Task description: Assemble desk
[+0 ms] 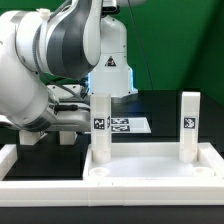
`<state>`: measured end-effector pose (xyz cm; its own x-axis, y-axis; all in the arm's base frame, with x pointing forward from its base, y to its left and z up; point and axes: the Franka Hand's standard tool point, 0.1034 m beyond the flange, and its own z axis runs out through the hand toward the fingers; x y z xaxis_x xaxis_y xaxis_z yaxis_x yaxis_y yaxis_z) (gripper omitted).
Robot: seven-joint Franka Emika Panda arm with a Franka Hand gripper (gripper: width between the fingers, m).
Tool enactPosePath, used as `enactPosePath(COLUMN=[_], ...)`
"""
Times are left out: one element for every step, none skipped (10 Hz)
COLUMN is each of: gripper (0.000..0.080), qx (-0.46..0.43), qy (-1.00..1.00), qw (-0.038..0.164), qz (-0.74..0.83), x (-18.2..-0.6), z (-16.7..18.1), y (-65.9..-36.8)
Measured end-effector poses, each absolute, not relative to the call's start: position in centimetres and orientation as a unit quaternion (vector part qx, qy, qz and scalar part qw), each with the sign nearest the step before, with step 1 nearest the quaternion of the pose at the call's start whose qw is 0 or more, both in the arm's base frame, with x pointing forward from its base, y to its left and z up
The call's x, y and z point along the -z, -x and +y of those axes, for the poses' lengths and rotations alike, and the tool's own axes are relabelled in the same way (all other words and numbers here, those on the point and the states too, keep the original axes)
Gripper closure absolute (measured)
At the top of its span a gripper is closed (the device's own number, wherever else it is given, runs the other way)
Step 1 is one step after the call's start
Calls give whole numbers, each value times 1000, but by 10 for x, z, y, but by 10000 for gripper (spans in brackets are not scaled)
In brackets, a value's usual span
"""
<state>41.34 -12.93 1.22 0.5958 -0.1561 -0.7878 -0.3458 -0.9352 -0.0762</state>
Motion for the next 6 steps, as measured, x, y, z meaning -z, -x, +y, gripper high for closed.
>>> enactPosePath(gripper=[162,327,463,463,511,511], qx=[-427,-427,-427,-427,-427,-427], qy=[886,886,886,886,886,886], qw=[111,111,111,111,111,111], qz=[142,142,142,142,142,142], x=[-12,-12,-12,-12,-12,-12], z=[-129,-129,-129,-129,-129,-129], y=[-413,-413,-413,-413,-413,-413])
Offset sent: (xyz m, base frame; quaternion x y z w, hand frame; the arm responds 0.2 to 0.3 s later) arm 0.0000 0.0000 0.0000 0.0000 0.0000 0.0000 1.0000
